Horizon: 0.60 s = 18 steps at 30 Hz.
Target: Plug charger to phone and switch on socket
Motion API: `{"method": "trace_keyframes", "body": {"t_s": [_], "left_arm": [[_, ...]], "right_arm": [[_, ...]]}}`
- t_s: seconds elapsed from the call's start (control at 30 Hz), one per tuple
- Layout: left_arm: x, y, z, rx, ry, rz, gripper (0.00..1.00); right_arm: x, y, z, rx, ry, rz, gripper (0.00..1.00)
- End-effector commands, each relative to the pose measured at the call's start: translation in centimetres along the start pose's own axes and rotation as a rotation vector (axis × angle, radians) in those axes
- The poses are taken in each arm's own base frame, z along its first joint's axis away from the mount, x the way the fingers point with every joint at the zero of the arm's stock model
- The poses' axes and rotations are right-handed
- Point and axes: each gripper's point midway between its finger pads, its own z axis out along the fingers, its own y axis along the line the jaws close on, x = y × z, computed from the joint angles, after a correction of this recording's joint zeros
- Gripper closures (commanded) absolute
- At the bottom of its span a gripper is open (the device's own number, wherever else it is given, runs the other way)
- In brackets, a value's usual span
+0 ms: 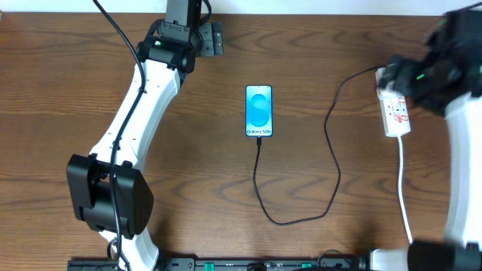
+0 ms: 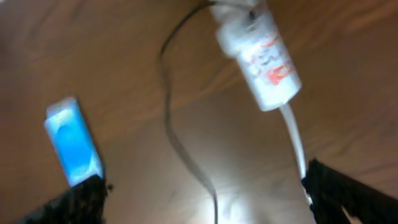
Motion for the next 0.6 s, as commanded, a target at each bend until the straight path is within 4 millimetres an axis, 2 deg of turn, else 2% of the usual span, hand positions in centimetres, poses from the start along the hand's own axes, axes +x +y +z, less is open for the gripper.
{"method": "trace_keyframes", "body": {"t_s": [0.0,0.17,0.3,0.57], "left_arm": [[0.4,0.2,0.3,-0.014,0.008,0.012,0.07],[0.4,0.2,0.3,-0.014,0.008,0.012,0.07],[0.4,0.2,0.3,-0.014,0.008,0.012,0.07],[0.4,0.2,0.3,-0.014,0.008,0.012,0.07]], "right_arm": [[3.8,3.5,-1.6,-0.065,-0.086,-0.178,0.01],[8.5,6.3,-1.6,-0.136,-0.125,-0.322,0.01],[11.7,7.2,-0.7,-0.162,-0.056,-0.391,0.01],[13.1,6.7,0.4,-0.143,-0.008,-0.408,0.01]]}}
